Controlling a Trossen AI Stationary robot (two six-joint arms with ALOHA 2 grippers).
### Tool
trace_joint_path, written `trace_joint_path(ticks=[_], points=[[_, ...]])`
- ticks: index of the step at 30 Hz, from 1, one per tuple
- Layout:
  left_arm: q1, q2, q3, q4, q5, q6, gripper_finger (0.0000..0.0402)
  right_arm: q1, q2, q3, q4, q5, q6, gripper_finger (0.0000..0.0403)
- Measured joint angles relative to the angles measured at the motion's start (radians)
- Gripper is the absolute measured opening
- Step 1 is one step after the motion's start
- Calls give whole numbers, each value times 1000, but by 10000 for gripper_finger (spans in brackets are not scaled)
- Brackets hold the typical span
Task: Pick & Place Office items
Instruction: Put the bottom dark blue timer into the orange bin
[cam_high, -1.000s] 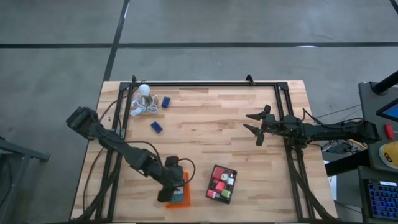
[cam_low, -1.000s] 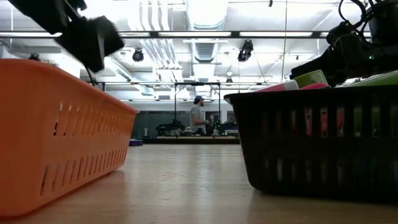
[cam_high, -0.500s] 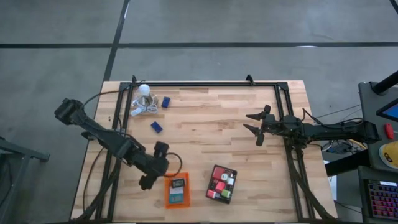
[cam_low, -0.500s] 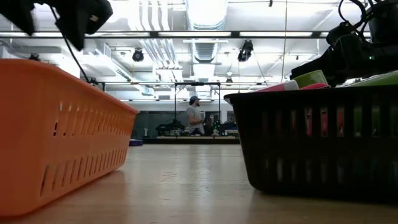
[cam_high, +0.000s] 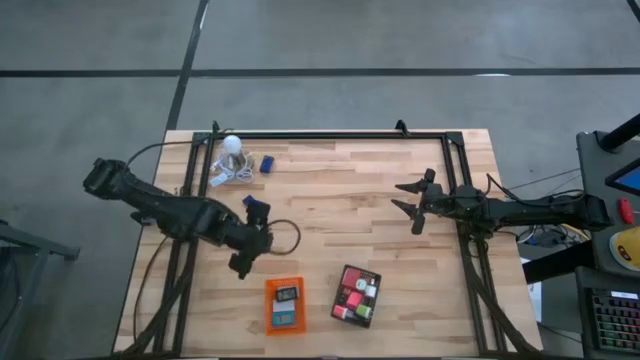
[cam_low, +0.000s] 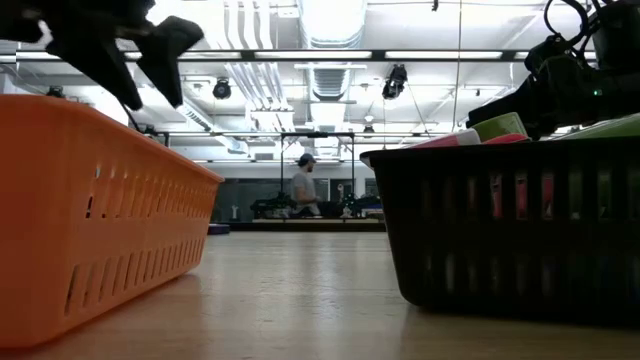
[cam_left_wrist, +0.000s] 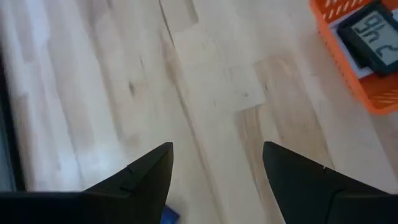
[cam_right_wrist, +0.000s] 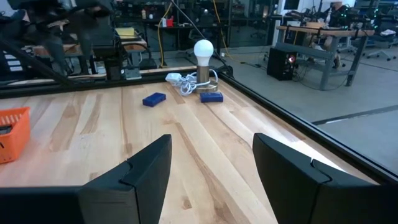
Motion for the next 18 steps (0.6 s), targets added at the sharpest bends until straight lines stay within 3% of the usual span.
trace_joint_path(ticks=[2,7,10,18], points=[[29,2,0,1,59,2,252,0,0,0,0,0,-1,219],[48,6,-6,5,343,134,252,0,0,0,0,0,-1,219],[47,5,-17,3,460,186,252,0,0,0,0,0,-1,219],[54,5,-34,17,455,312,252,0,0,0,0,0,0,219]])
